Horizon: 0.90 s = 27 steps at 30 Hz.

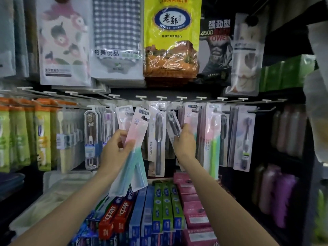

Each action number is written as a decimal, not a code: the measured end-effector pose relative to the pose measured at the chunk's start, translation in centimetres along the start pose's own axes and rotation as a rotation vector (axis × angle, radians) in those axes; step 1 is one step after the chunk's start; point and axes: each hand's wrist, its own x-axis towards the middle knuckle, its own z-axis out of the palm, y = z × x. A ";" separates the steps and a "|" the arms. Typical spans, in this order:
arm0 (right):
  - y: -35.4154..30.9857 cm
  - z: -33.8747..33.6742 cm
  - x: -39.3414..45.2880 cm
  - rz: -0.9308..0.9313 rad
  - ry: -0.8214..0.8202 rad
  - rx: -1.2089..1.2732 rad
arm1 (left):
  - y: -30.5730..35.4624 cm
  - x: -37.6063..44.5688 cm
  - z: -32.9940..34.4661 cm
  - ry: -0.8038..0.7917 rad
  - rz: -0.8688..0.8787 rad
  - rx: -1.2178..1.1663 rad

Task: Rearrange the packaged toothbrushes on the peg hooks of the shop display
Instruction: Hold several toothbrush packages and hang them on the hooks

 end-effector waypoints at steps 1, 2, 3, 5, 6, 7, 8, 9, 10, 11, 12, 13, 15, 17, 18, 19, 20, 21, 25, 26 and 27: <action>0.0 0.5 0.2 0.020 0.008 0.058 | 0.0 0.1 0.1 0.005 -0.001 -0.001; 0.0 1.0 0.3 0.050 0.023 0.124 | 0.0 0.2 0.3 0.010 -0.005 0.003; 0.0 1.4 0.3 0.083 0.043 0.191 | 0.0 0.3 0.3 0.014 -0.006 0.008; 0.3 1.9 0.5 0.139 0.078 0.319 | -0.2 0.4 0.5 0.012 -0.003 0.015; 0.4 2.0 0.5 0.166 0.076 0.368 | -0.2 0.5 0.5 0.009 0.001 0.019; 0.5 2.0 0.5 0.190 0.054 0.391 | -0.3 0.5 0.5 0.007 0.005 0.023; 0.9 2.2 0.5 0.203 0.015 0.382 | -0.3 0.6 0.6 0.006 0.009 0.027; 1.3 2.7 0.6 0.206 -0.047 0.333 | -0.3 0.6 0.6 0.005 0.013 0.029; 1.9 3.4 0.7 0.214 -0.108 0.277 | -0.4 0.7 0.7 0.003 0.016 0.033; 2.5 4.0 0.6 0.223 -0.150 0.235 | -0.4 0.8 0.8 0.000 0.020 0.042; 3.2 5.0 0.7 0.226 -0.178 0.189 | -0.5 0.8 0.9 -0.002 0.027 0.054; 3.9 5.8 0.6 0.218 -0.201 0.156 | -0.6 0.8 0.9 -0.005 0.036 0.061; 4.9 7.5 0.5 0.202 -0.227 0.124 | -0.9 0.8 0.9 -0.016 0.055 0.063; 5.0 8.8 0.5 0.200 -0.216 0.247 | -1.3 0.9 0.8 -0.031 0.070 0.060; 5.0 9.5 0.7 0.253 -0.167 0.375 | -1.5 0.9 0.7 -0.035 0.077 0.061; 4.8 10.0 0.9 0.286 -0.123 0.433 | -1.7 1.0 0.6 -0.036 0.080 0.063; 4.9 10.6 1.1 0.306 -0.105 0.501 | -1.9 1.0 0.5 -0.032 0.080 0.065; 5.0 11.0 1.3 0.321 -0.112 0.545 | -2.1 1.0 0.4 -0.027 0.082 0.068; 5.2 11.1 1.3 0.306 -0.182 0.535 | -2.7 1.0 -0.2 -0.037 0.096 0.107; 5.1 10.9 1.2 0.314 -0.175 0.512 | -2.8 1.0 -0.3 -0.034 0.094 0.121; 5.0 11.1 1.3 0.342 -0.133 0.521 | -3.0 1.0 -0.5 -0.028 0.092 0.127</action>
